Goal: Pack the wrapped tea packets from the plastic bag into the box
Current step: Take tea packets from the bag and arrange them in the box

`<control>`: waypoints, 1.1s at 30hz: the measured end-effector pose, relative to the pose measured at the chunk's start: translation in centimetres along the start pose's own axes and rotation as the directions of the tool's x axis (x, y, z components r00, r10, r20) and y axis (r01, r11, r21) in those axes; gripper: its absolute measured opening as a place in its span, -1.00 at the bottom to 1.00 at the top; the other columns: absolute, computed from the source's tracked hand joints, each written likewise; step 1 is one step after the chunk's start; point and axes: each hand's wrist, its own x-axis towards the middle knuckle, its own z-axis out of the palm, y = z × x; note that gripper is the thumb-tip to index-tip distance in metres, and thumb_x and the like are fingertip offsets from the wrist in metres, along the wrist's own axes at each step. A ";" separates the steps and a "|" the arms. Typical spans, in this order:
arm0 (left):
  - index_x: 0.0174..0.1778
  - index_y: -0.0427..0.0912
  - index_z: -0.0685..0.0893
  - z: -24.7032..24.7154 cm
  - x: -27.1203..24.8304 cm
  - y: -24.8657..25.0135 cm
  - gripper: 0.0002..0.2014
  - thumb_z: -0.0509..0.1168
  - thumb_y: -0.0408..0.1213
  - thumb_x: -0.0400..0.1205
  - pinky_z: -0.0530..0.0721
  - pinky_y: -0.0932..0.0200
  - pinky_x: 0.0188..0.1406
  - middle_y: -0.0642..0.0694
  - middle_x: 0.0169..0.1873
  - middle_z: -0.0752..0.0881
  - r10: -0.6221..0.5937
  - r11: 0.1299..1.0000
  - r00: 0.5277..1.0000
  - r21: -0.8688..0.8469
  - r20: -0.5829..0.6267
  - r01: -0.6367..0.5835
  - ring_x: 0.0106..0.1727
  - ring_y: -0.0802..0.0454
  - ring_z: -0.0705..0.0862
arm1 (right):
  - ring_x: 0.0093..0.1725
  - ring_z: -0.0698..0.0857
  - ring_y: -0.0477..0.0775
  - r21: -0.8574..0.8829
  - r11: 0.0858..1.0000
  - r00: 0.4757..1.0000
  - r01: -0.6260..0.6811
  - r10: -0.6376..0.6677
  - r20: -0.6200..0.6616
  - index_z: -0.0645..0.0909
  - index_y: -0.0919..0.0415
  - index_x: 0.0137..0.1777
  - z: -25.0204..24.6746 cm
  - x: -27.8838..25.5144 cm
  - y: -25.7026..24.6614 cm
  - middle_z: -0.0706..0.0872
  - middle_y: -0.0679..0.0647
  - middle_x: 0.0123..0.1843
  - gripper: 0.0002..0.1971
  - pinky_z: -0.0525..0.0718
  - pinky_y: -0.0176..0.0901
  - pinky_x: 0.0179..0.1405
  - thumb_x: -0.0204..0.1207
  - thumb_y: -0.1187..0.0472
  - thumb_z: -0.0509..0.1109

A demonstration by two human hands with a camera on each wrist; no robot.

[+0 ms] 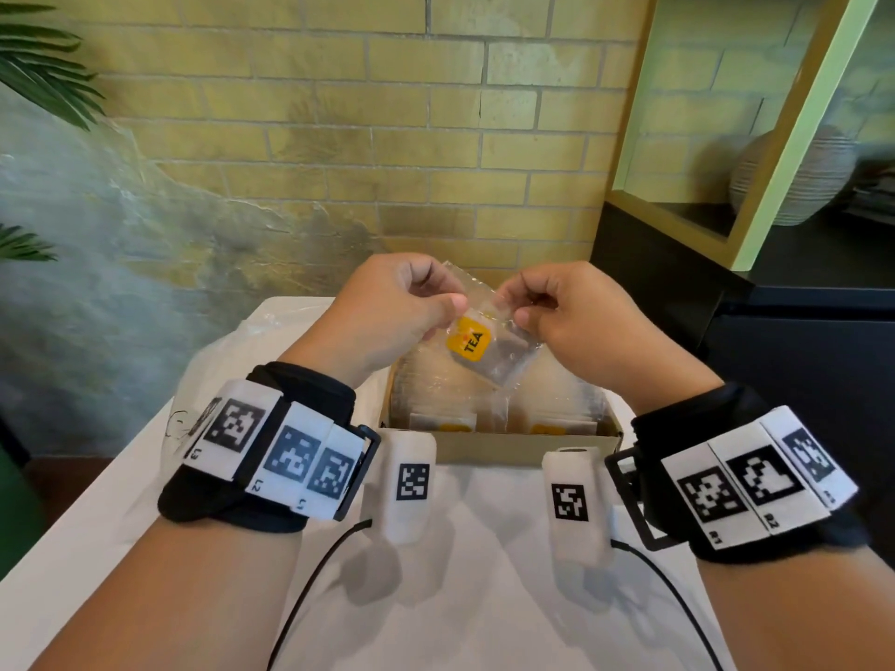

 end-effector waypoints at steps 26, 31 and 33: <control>-0.24 -0.05 0.65 0.6 -0.1 -1.1 -0.87 0.42 -0.37 0.52 0.55 0.31 -0.26 -0.05 -0.28 0.77 -0.100 0.963 0.979 0.264 0.178 0.050 -0.29 0.14 0.68 | -0.10 0.67 -0.08 -0.393 0.919 0.936 -0.029 0.164 0.312 0.64 0.05 -0.29 -1.5 -0.5 1.7 0.71 -0.07 -0.23 -0.85 0.47 -0.47 -0.20 0.38 0.30 0.52; -0.28 0.02 0.68 0.6 -0.4 -1.2 -0.86 0.46 -0.32 0.50 0.52 0.32 -0.28 0.08 -0.33 0.69 -0.166 0.895 0.962 0.443 0.216 0.055 -0.31 0.19 0.61 | 0.08 0.65 0.03 -0.572 0.820 0.823 -0.028 0.344 0.453 0.72 0.19 -0.07 -0.6 -0.4 1.5 0.69 -0.02 -0.06 -0.88 0.61 -0.14 0.18 0.42 0.35 0.47; -0.31 0.02 0.68 0.5 -0.4 -1.2 -0.85 0.46 -0.32 0.49 0.46 0.32 -0.32 0.11 -0.37 0.65 -0.183 0.866 0.958 0.498 0.220 0.051 -0.32 0.21 0.57 | 0.12 0.64 0.08 -0.606 0.795 0.814 -0.042 0.379 0.440 0.71 0.16 -0.07 -0.5 -0.5 1.5 0.68 -0.01 -0.02 -0.87 0.58 -0.09 0.23 0.41 0.32 0.48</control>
